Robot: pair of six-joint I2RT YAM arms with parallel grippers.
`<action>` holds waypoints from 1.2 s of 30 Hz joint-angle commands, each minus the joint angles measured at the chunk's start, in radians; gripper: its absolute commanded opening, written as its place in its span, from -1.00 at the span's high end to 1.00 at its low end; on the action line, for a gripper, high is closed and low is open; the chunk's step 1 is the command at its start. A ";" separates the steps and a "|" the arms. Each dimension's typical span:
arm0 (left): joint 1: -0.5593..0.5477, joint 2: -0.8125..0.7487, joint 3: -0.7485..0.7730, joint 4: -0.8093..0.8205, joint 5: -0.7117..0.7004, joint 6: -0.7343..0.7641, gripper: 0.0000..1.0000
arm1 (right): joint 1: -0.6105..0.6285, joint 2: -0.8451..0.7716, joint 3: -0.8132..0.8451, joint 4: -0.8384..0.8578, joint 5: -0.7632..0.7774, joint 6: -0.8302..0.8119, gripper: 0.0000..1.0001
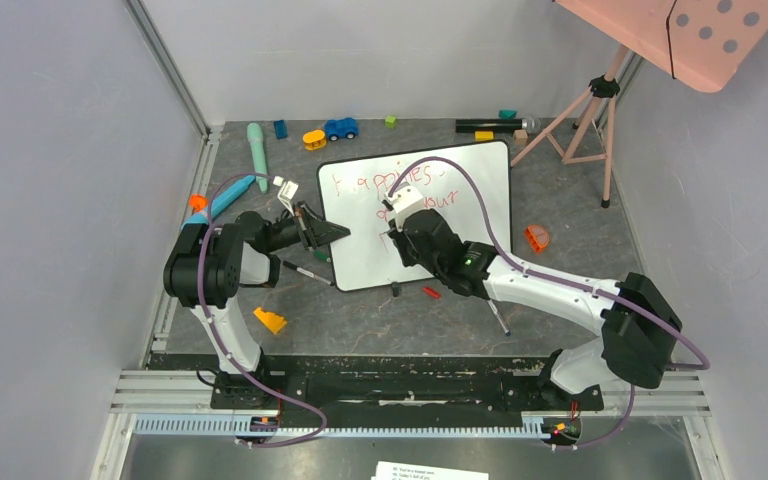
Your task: Write a sentence on the whiteboard
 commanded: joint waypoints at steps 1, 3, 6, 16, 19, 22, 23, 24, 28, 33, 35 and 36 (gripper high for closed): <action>0.013 -0.011 0.003 0.057 -0.015 0.087 0.96 | -0.013 -0.032 -0.013 -0.007 0.031 0.002 1.00; 0.013 -0.010 0.004 0.057 -0.015 0.087 0.96 | -0.013 -0.032 -0.021 -0.007 0.011 0.003 1.00; 0.013 -0.010 0.004 0.057 -0.015 0.087 0.96 | -0.013 -0.029 -0.028 -0.008 -0.020 0.008 1.00; 0.013 -0.010 0.004 0.057 -0.013 0.086 0.96 | -0.013 -0.022 -0.047 0.013 -0.080 0.008 1.00; 0.013 -0.010 0.004 0.057 -0.013 0.087 0.96 | -0.013 -0.015 -0.034 0.023 -0.094 0.005 1.00; 0.013 -0.011 0.004 0.057 -0.013 0.087 0.96 | -0.012 -0.023 -0.021 0.025 -0.092 -0.003 1.00; 0.013 -0.011 0.002 0.057 -0.013 0.087 0.96 | -0.013 -0.031 -0.021 0.029 -0.095 -0.006 1.00; 0.013 -0.011 0.003 0.057 -0.013 0.087 0.96 | -0.013 -0.041 -0.024 0.033 -0.097 -0.009 1.00; 0.013 -0.011 0.002 0.057 -0.015 0.087 0.96 | -0.015 -0.094 -0.044 0.047 -0.110 -0.022 1.00; 0.013 -0.011 0.003 0.057 -0.015 0.087 0.96 | -0.035 -0.132 -0.078 0.045 -0.085 -0.023 1.00; 0.013 -0.011 0.003 0.057 -0.014 0.087 0.96 | -0.046 -0.137 -0.090 0.044 -0.081 -0.020 1.00; 0.013 -0.012 0.002 0.057 -0.014 0.087 0.96 | -0.051 -0.141 -0.094 0.043 -0.080 -0.019 1.00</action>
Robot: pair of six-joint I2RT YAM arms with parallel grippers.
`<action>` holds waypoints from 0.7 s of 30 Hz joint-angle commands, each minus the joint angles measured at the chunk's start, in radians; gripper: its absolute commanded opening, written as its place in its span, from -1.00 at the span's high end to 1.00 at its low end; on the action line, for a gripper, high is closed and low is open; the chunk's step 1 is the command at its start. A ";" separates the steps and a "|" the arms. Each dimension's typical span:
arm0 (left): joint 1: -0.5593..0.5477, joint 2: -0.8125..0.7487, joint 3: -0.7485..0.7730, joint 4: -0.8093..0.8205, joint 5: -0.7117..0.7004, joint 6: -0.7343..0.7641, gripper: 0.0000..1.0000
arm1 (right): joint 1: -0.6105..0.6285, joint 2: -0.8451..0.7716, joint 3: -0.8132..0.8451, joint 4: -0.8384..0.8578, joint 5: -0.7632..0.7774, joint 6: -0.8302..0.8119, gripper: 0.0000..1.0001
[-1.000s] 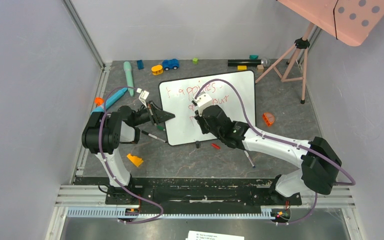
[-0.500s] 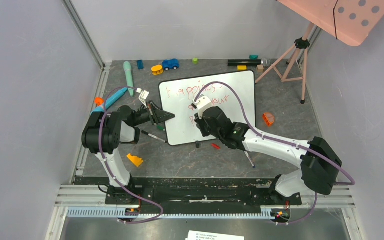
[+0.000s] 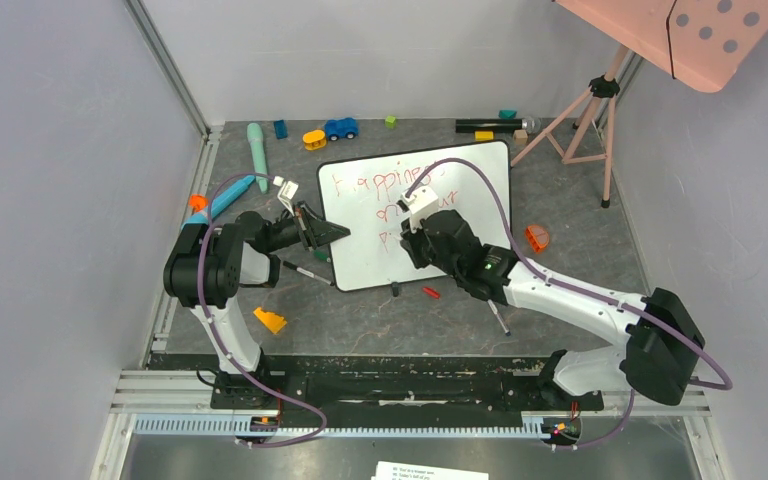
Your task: Write a sentence on the whiteboard
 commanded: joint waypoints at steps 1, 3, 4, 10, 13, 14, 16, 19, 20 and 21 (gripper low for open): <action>0.013 -0.011 0.002 0.056 -0.014 0.087 0.96 | -0.024 -0.027 -0.026 0.032 0.016 -0.007 1.00; 0.013 -0.011 0.002 0.056 -0.014 0.087 0.96 | -0.029 -0.028 -0.029 0.029 0.015 -0.008 1.00; 0.013 -0.011 0.002 0.056 -0.014 0.088 0.96 | -0.030 -0.028 -0.029 0.029 0.016 -0.007 1.00; 0.013 -0.012 0.002 0.056 -0.015 0.089 0.96 | -0.032 -0.019 -0.020 0.029 0.020 -0.009 1.00; 0.013 -0.013 0.002 0.056 -0.014 0.087 0.96 | -0.032 -0.008 -0.010 0.027 0.021 -0.013 1.00; 0.013 -0.012 0.003 0.056 -0.014 0.088 0.96 | -0.032 -0.005 -0.007 0.028 0.018 -0.013 1.00; 0.013 -0.012 0.003 0.056 -0.014 0.087 0.96 | -0.031 0.000 -0.001 0.027 0.015 -0.014 1.00; 0.013 -0.011 0.003 0.056 -0.014 0.087 0.96 | -0.033 0.005 0.005 0.032 -0.002 -0.025 1.00; 0.013 -0.012 0.002 0.056 -0.014 0.087 0.96 | -0.031 0.006 0.007 0.033 -0.003 -0.027 1.00; 0.013 -0.011 0.004 0.056 -0.013 0.085 0.96 | -0.032 0.009 0.010 0.032 -0.002 -0.029 1.00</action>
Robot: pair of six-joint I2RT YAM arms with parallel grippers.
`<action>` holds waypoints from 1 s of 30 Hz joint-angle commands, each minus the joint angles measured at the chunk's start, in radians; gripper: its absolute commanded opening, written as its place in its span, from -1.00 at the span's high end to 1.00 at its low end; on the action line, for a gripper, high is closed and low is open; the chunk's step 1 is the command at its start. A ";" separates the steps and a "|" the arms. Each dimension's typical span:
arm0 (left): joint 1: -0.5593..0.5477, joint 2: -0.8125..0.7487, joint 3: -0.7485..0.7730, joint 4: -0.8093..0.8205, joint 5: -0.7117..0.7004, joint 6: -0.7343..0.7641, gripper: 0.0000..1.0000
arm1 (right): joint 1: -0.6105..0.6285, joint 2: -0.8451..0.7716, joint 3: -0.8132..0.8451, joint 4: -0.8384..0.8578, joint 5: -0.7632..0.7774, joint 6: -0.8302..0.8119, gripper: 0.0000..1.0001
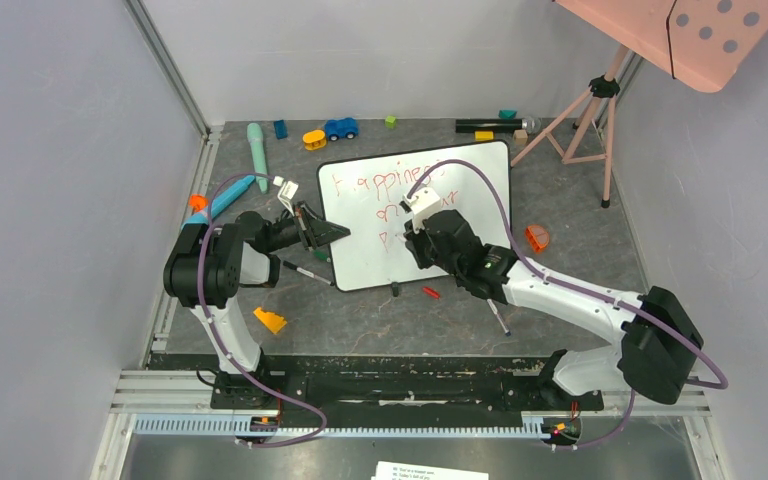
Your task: Write a sentence on the whiteboard
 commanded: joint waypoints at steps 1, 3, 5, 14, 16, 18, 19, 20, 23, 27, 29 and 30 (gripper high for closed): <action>0.013 -0.011 0.005 0.056 -0.014 0.086 0.96 | -0.001 0.009 0.040 0.036 -0.002 -0.021 1.00; 0.013 -0.011 0.004 0.056 -0.014 0.086 0.96 | -0.001 0.015 0.044 0.036 -0.002 -0.021 1.00; 0.013 -0.011 0.005 0.056 -0.014 0.086 0.96 | -0.001 0.019 0.048 0.035 -0.003 -0.021 1.00; 0.013 -0.011 0.005 0.056 -0.013 0.086 0.96 | -0.001 0.039 0.067 0.037 0.016 -0.022 1.00; 0.013 -0.011 0.006 0.056 -0.012 0.086 0.96 | -0.001 0.036 0.064 0.044 0.018 -0.022 1.00; 0.013 -0.010 0.006 0.056 -0.013 0.086 0.96 | -0.002 0.033 0.066 0.045 0.022 -0.022 1.00; 0.013 -0.010 0.005 0.056 -0.013 0.084 0.96 | -0.001 0.035 0.068 0.044 0.023 -0.024 1.00; 0.013 -0.010 0.006 0.056 -0.013 0.084 0.96 | -0.002 0.038 0.068 0.045 0.026 -0.024 1.00; 0.013 -0.010 0.006 0.056 -0.012 0.084 0.96 | -0.003 0.048 0.073 0.043 0.032 -0.023 1.00; 0.013 -0.010 0.006 0.056 -0.012 0.084 0.96 | -0.003 0.054 0.073 0.049 0.035 -0.019 1.00; 0.013 -0.010 0.005 0.056 -0.013 0.084 0.96 | -0.004 0.059 0.075 0.049 0.036 -0.019 1.00; 0.013 -0.010 0.005 0.056 -0.012 0.085 0.96 | -0.003 0.061 0.077 0.048 0.037 -0.019 1.00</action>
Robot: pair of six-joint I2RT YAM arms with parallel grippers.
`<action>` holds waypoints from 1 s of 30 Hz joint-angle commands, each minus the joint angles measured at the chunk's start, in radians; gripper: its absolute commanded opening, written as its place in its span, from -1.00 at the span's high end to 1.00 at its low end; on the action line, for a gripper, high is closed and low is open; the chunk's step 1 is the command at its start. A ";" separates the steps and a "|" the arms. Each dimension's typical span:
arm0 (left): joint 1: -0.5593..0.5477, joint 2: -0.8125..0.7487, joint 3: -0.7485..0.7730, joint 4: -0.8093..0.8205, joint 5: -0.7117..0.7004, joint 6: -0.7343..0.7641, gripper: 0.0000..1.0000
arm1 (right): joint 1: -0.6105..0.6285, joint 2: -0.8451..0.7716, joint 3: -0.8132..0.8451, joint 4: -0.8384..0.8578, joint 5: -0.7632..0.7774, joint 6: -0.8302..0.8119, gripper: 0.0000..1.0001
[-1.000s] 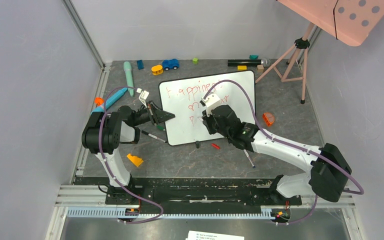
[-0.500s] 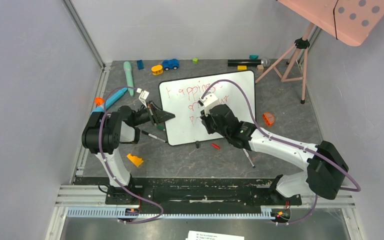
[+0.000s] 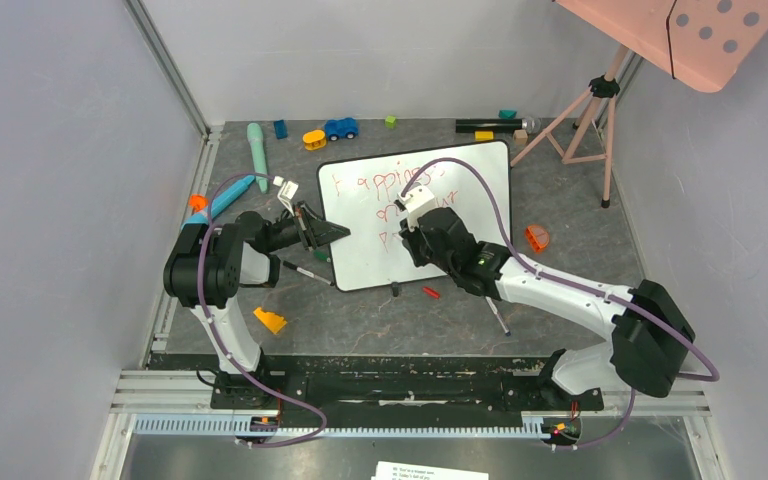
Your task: Write a sentence on the whiteboard
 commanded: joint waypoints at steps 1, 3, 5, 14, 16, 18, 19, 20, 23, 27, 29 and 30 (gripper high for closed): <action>0.013 -0.010 0.005 0.057 -0.012 0.085 0.96 | -0.004 0.017 0.048 0.043 0.026 -0.005 1.00; 0.013 -0.010 0.005 0.056 -0.012 0.085 0.96 | -0.004 0.026 0.050 0.043 0.023 -0.006 1.00; 0.013 -0.010 0.006 0.056 -0.012 0.085 0.96 | -0.004 0.031 0.052 0.044 0.013 -0.006 1.00; 0.013 -0.011 0.004 0.056 -0.012 0.086 0.96 | -0.004 0.032 0.044 0.009 -0.034 -0.011 1.00; 0.013 -0.011 0.004 0.056 -0.012 0.086 0.96 | -0.004 0.024 0.032 0.005 -0.041 -0.011 1.00; 0.013 -0.011 0.004 0.056 -0.012 0.086 0.96 | -0.003 0.014 0.019 0.000 -0.047 -0.011 1.00; 0.013 -0.011 0.005 0.056 -0.012 0.086 0.96 | -0.004 0.007 0.013 -0.001 -0.047 -0.011 1.00; 0.013 -0.011 0.006 0.056 -0.012 0.086 0.96 | -0.004 0.003 0.008 -0.004 -0.046 -0.011 1.00; 0.013 -0.011 0.006 0.056 -0.012 0.086 0.96 | -0.004 -0.006 0.001 -0.011 -0.037 -0.013 1.00; 0.013 -0.011 0.003 0.056 -0.012 0.086 0.96 | -0.004 -0.011 0.009 -0.024 -0.013 -0.018 1.00; 0.013 -0.012 0.004 0.057 -0.013 0.086 0.96 | -0.004 -0.012 0.017 -0.034 0.004 -0.019 1.00; 0.013 -0.012 0.005 0.056 -0.012 0.086 0.96 | -0.004 -0.013 0.020 -0.037 0.012 -0.018 1.00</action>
